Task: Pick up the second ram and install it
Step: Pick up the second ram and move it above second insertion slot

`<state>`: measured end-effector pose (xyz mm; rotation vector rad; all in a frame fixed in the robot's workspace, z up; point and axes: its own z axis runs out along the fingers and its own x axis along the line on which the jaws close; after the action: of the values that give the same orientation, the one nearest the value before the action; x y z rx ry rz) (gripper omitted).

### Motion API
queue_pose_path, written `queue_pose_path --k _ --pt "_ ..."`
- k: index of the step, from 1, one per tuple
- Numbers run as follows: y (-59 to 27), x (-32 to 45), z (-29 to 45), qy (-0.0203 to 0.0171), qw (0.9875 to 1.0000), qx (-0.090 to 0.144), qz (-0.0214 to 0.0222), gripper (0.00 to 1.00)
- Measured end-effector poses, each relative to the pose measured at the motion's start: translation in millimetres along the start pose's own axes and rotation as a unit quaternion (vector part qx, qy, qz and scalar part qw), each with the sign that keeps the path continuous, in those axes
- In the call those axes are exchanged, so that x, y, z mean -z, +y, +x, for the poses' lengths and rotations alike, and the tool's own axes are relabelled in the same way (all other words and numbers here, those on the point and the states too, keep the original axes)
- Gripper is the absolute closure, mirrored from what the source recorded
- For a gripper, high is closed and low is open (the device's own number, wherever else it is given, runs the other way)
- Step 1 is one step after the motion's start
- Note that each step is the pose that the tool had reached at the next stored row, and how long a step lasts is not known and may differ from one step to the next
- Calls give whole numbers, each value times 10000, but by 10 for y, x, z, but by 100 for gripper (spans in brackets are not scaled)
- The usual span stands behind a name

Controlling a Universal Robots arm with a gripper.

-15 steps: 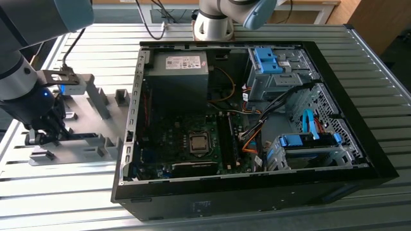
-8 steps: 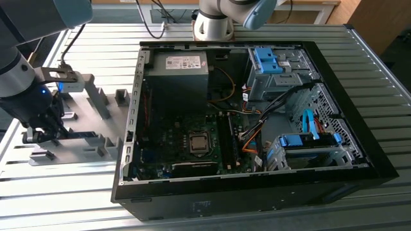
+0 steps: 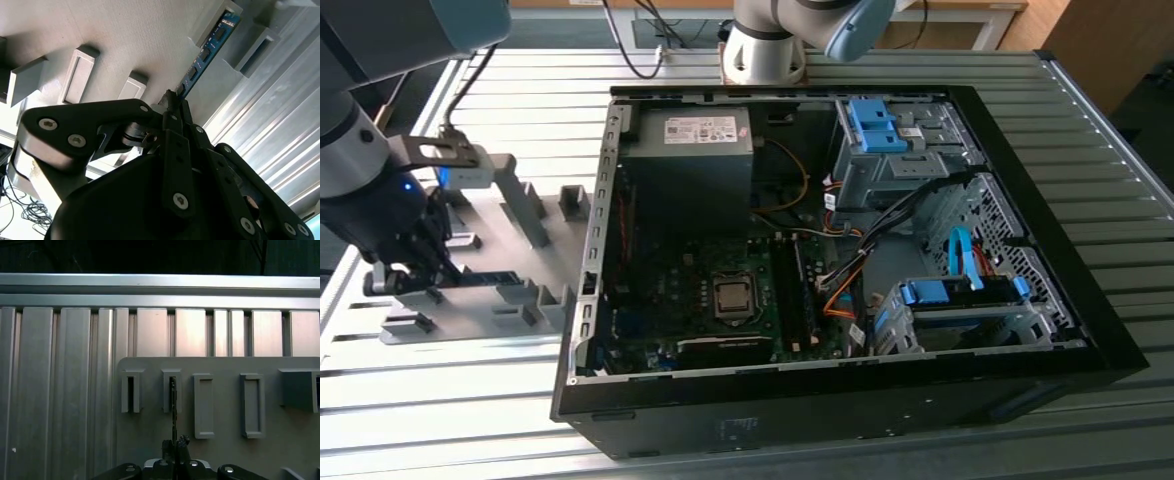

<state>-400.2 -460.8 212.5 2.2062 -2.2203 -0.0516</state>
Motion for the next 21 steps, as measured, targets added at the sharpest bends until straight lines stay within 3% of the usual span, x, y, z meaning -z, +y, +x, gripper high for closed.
queue_pose_path --k 21 --pt "2 63 -1 0 10000 0 0 86"
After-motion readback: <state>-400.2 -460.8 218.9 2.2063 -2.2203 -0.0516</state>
